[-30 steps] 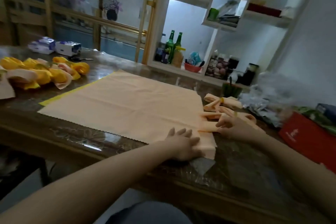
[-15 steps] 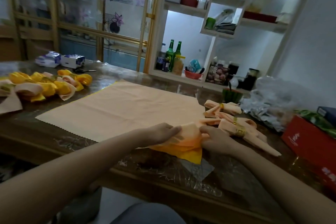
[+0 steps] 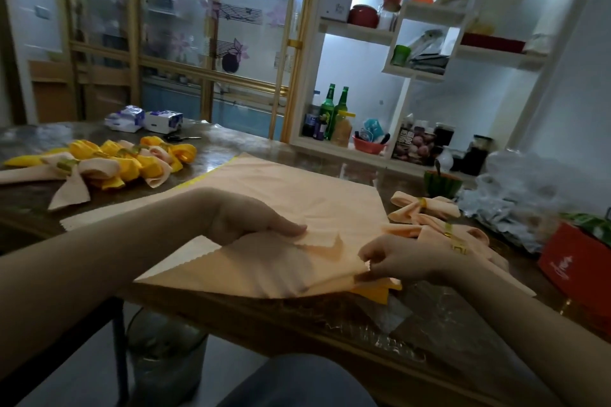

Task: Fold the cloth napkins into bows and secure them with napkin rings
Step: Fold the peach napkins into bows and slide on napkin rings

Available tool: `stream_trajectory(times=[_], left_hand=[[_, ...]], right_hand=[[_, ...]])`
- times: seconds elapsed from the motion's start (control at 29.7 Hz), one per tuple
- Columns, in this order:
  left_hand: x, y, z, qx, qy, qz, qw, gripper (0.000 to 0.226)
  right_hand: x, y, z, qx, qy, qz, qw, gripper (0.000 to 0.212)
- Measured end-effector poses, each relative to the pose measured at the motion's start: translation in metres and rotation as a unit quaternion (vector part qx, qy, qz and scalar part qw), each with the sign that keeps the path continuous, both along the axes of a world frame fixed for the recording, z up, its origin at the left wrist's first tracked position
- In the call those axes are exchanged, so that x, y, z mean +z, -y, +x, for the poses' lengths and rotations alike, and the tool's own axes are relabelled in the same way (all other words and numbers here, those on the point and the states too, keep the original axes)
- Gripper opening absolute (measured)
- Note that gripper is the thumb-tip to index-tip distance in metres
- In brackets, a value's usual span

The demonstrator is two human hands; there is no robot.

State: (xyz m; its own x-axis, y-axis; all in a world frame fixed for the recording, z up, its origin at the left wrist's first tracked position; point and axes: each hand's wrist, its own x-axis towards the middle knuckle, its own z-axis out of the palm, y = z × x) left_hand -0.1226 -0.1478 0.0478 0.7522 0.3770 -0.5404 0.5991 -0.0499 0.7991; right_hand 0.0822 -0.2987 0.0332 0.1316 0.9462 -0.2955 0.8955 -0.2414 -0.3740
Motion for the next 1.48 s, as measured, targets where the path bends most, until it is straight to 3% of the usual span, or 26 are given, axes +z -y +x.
stream_trajectory(times=[0.13, 0.2, 0.24, 0.3, 0.34, 0.37, 0.4, 0.47, 0.54, 0.61, 0.81, 1.28, 1.42, 1.48], left_hand=[[0.013, -0.018, -0.006, -0.023, -0.105, 0.049, 0.993, 0.030], [0.015, -0.038, 0.005, -0.001, -0.159, 0.165, 0.973, 0.038], [0.013, -0.050, 0.015, 0.015, -0.179, 0.274, 0.945, 0.042], [0.003, -0.073, 0.036, 0.073, -0.159, 0.520, 0.836, 0.039], [-0.005, -0.084, 0.044, 0.117, -0.140, 0.598, 0.780, 0.040], [-0.012, -0.094, 0.050, 0.159, -0.124, 0.635, 0.745, 0.045], [-0.019, -0.093, 0.053, 0.180, -0.112, 0.642, 0.737, 0.054], [-0.038, -0.098, 0.057, 0.178, -0.115, 0.600, 0.772, 0.064], [-0.062, -0.092, 0.050, 0.121, -0.131, 0.544, 0.820, 0.064], [-0.086, -0.083, 0.031, 0.055, -0.165, 0.526, 0.833, 0.064], [-0.089, -0.084, -0.009, 0.017, -0.248, 0.476, 0.843, 0.072], [-0.110, -0.152, -0.002, 0.059, -0.217, 0.488, 0.843, 0.069], [-0.100, -0.169, -0.005, 0.053, -0.204, 0.489, 0.846, 0.066], [-0.090, -0.185, -0.004, 0.088, -0.182, 0.489, 0.849, 0.062]], right_hand=[[0.014, -0.017, -0.012, -0.008, -0.107, -0.126, 0.986, 0.020], [0.016, -0.042, -0.013, -0.034, -0.088, -0.130, 0.987, 0.022], [0.015, -0.059, -0.013, -0.065, -0.067, -0.084, 0.992, 0.025], [0.008, -0.094, -0.007, -0.126, 0.048, 0.072, 0.988, 0.033], [0.002, -0.107, -0.007, -0.153, 0.153, 0.152, 0.964, 0.038], [-0.006, -0.119, -0.009, -0.160, 0.244, 0.205, 0.934, 0.043], [-0.015, -0.121, -0.014, -0.143, 0.285, 0.240, 0.917, 0.046], [-0.040, -0.134, -0.025, -0.066, 0.194, 0.233, 0.951, 0.050], [-0.064, -0.138, -0.035, 0.012, 0.105, 0.157, 0.982, 0.053], [-0.081, -0.147, -0.033, 0.057, 0.129, 0.104, 0.985, 0.056], [-0.088, -0.180, -0.015, 0.051, 0.158, 0.053, 0.985, 0.065], [-0.088, -0.231, 0.005, -0.027, 0.171, 0.083, 0.981, 0.061], [-0.080, -0.231, 0.011, -0.047, 0.093, 0.165, 0.981, 0.052], [-0.077, -0.227, 0.023, -0.101, 0.009, 0.204, 0.974, 0.044]])
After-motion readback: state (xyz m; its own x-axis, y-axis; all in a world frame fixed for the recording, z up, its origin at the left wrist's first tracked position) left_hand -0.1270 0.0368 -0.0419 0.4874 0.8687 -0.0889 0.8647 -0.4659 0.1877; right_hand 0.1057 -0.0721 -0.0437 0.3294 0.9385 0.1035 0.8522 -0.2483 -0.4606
